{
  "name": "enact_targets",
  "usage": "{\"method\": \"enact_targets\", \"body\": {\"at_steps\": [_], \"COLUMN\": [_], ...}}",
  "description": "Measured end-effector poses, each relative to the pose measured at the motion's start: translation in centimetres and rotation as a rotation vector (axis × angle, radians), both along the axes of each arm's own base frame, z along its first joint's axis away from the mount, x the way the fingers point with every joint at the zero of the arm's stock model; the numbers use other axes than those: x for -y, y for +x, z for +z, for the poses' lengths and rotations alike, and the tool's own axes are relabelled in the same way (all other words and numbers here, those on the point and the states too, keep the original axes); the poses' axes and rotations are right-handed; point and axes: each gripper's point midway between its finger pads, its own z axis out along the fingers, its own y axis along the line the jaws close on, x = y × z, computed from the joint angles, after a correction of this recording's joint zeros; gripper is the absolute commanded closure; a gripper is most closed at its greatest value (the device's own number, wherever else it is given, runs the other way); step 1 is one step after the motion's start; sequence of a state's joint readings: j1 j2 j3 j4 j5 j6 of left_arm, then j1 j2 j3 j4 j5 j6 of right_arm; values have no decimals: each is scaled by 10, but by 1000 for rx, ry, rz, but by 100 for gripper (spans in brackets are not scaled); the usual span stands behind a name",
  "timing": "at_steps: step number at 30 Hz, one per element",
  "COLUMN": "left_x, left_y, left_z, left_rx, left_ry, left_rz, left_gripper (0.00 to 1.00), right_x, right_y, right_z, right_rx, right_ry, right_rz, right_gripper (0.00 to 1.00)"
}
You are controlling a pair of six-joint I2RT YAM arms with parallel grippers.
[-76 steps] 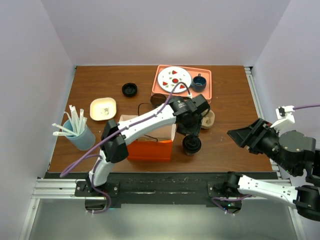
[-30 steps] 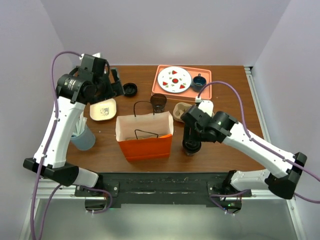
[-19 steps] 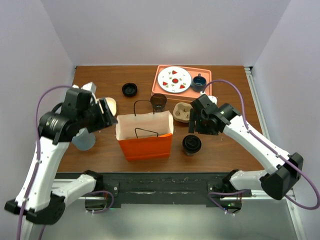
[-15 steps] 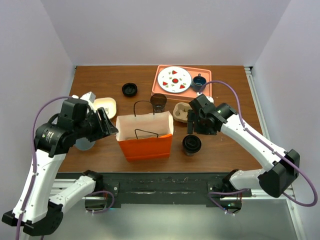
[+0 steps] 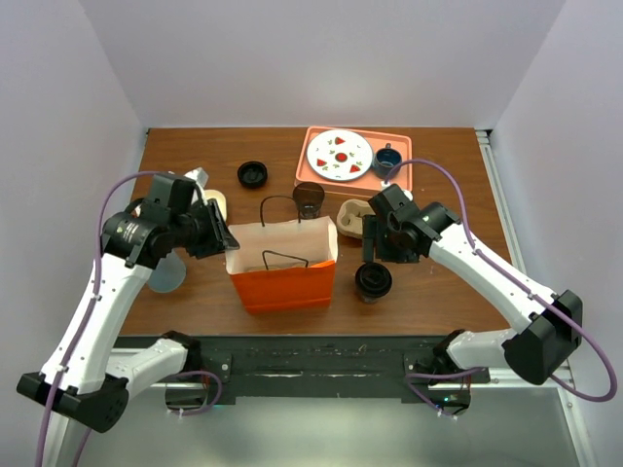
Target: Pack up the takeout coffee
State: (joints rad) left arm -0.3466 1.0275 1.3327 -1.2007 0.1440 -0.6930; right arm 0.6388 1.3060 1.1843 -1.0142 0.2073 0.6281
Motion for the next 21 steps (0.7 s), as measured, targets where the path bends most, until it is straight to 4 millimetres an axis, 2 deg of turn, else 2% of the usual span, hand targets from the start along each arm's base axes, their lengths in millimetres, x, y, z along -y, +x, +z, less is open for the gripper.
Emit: {"method": "enact_targets", "body": {"at_steps": [6,9,10,11,12,21], "left_x": [-7,-12,-12,-12,-11,3], "left_y": [9,15,17,19,19,16], "left_z": [-8,-5,-3,-1,-1,-2], "left_rx": [-6,5,13,21,22,45], "left_ry": [64,99,103,107,107,36], "left_rz": [4,12,12,7,6,-66], "left_gripper": [62,75,82,93,98,100], "right_x": [-4,-4,-3,-3,-3,-8], "right_y": [0,0,-1,-1,-2,-1], "right_z": [0,-2,-3,-5,-6,-7], "right_rx": [-1,-3,-6,-9,-12,-11], "right_ry": [19,18,16,14,13,29], "right_rz": [6,7,7,7,8,35], "right_gripper": [23,22,20,20,19,18]}}
